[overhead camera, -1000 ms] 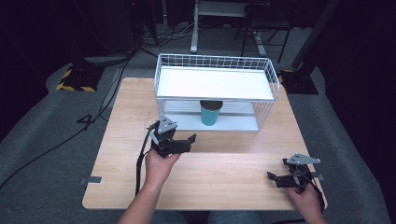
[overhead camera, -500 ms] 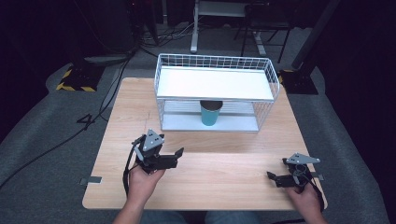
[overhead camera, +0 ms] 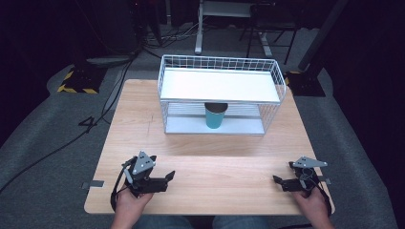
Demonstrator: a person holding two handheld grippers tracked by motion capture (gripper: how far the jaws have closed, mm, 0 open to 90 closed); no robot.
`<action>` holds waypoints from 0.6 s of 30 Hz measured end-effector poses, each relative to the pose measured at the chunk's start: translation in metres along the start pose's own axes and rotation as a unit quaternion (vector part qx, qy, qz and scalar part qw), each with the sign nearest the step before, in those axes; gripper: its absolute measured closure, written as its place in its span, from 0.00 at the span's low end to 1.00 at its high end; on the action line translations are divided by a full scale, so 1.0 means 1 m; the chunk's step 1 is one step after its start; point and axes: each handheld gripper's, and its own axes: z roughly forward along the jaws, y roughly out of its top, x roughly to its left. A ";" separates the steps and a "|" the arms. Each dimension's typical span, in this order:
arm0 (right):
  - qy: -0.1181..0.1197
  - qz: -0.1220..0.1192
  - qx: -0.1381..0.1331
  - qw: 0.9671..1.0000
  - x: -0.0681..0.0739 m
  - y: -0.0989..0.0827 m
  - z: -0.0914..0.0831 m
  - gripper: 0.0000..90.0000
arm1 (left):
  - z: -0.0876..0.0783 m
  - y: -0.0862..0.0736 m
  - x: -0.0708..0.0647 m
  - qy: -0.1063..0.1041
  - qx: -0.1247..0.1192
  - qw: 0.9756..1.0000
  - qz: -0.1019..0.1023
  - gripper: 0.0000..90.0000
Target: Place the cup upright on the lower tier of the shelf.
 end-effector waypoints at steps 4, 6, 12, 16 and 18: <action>0.000 0.000 0.000 1.000 0.000 0.000 0.000 0.07 | 0.002 -0.014 0.004 0.007 0.019 1.000 -0.002 0.17; 0.000 0.000 0.000 1.000 0.000 0.000 0.000 0.07 | 0.005 -0.022 0.007 0.011 0.031 0.999 -0.002 0.17; 0.000 0.000 0.000 1.000 0.000 0.000 0.000 0.07 | 0.013 -0.041 0.012 0.020 0.073 0.997 -0.002 0.17; 0.000 0.000 0.000 1.000 0.000 0.000 0.000 0.07 | 0.020 -0.048 0.013 0.016 0.091 0.996 -0.011 0.17; 0.000 0.000 0.000 1.000 0.000 0.000 0.000 0.07 | 0.023 -0.051 0.013 0.021 0.099 0.995 -0.008 0.17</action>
